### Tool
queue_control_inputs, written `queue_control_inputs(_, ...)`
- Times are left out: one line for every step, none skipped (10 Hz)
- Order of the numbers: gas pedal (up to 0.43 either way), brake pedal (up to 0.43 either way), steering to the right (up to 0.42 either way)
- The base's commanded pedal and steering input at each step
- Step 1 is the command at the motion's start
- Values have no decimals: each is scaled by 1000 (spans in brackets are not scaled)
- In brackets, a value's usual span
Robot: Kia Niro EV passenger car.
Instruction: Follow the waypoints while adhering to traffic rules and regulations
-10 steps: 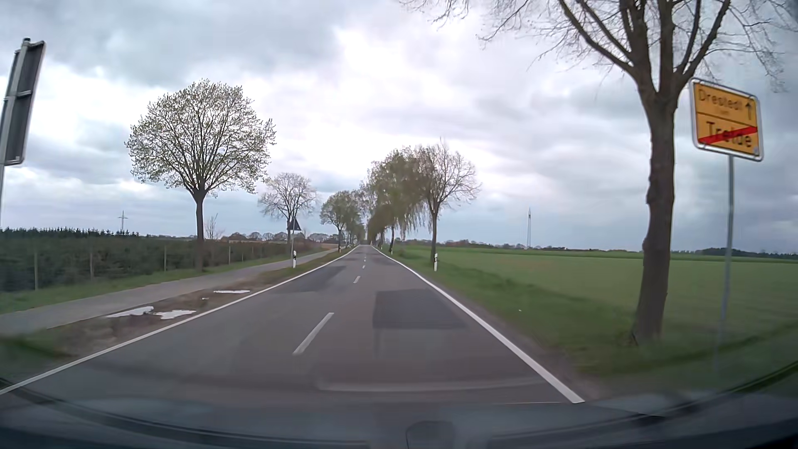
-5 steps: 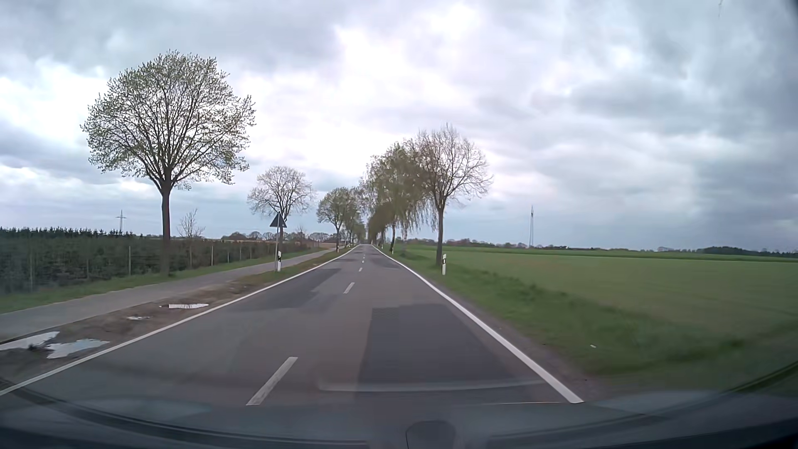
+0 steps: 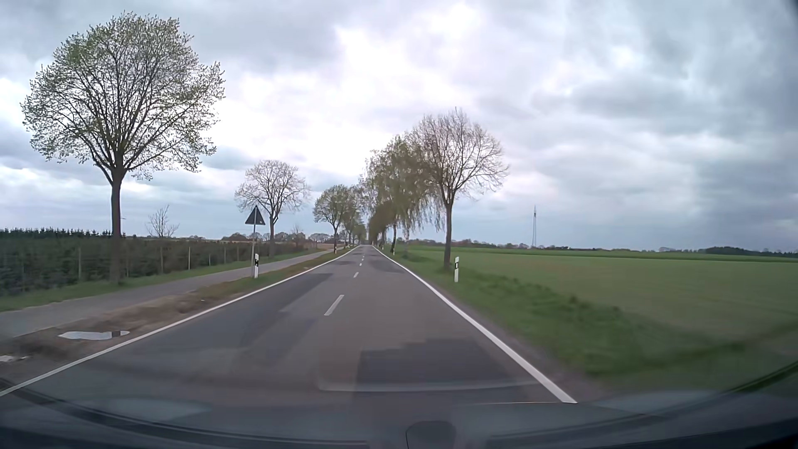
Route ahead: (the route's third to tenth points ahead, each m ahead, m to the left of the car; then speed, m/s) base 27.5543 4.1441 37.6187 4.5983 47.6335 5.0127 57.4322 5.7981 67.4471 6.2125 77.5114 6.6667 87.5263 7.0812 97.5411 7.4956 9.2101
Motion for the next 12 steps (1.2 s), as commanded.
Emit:
queue_control_inputs(209, 0, -5)
queue_control_inputs(209, 0, -5)
queue_control_inputs(220, 0, -6)
queue_control_inputs(220, 0, -7)
queue_control_inputs(220, 0, -8)
queue_control_inputs(220, 0, -8)
queue_control_inputs(220, 0, -10)
queue_control_inputs(220, 0, -11)
queue_control_inputs(220, 0, -11)
queue_control_inputs(220, 0, -12)
queue_control_inputs(220, 0, -12)
queue_control_inputs(228, 0, -12)
